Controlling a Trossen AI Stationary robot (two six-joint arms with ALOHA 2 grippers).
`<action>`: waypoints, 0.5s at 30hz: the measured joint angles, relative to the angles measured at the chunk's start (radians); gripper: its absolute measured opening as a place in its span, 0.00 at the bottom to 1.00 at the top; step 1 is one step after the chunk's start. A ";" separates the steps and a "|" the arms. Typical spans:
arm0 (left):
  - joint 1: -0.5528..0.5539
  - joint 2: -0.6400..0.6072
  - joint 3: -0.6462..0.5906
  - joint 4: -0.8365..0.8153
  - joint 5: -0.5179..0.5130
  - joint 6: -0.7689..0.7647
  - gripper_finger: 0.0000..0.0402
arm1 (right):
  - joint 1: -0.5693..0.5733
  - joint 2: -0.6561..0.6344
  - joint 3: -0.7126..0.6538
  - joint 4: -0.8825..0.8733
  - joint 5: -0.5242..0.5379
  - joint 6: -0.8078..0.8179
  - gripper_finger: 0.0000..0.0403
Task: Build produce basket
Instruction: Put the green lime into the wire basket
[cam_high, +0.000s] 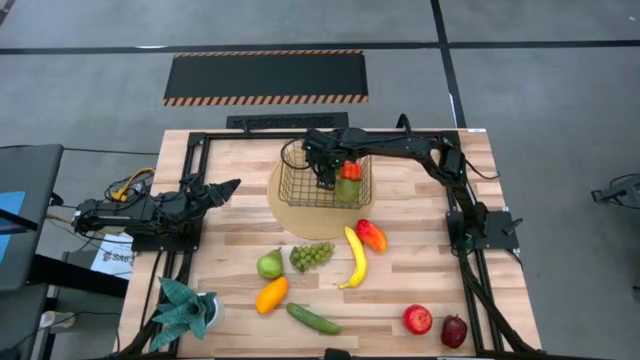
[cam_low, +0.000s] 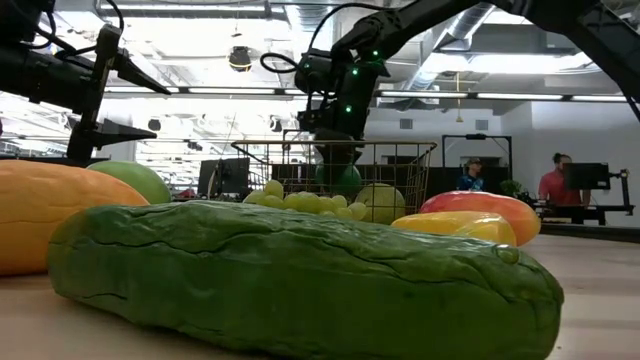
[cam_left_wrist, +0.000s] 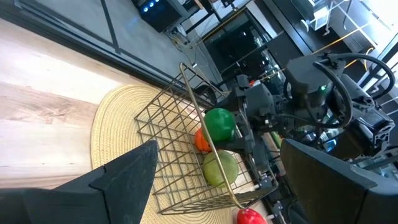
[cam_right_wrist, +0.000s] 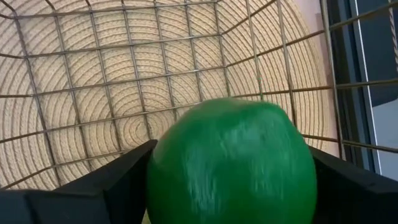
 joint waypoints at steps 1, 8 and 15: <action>0.000 0.000 0.000 0.000 0.000 0.000 0.81 | 0.000 0.000 0.000 -0.003 0.000 0.000 0.89; 0.000 0.000 0.000 0.000 -0.001 0.000 0.81 | 0.000 0.000 0.000 -0.004 0.000 -0.016 0.90; 0.000 0.000 0.000 0.000 -0.001 -0.001 0.81 | 0.000 0.000 0.000 -0.009 0.000 -0.023 0.90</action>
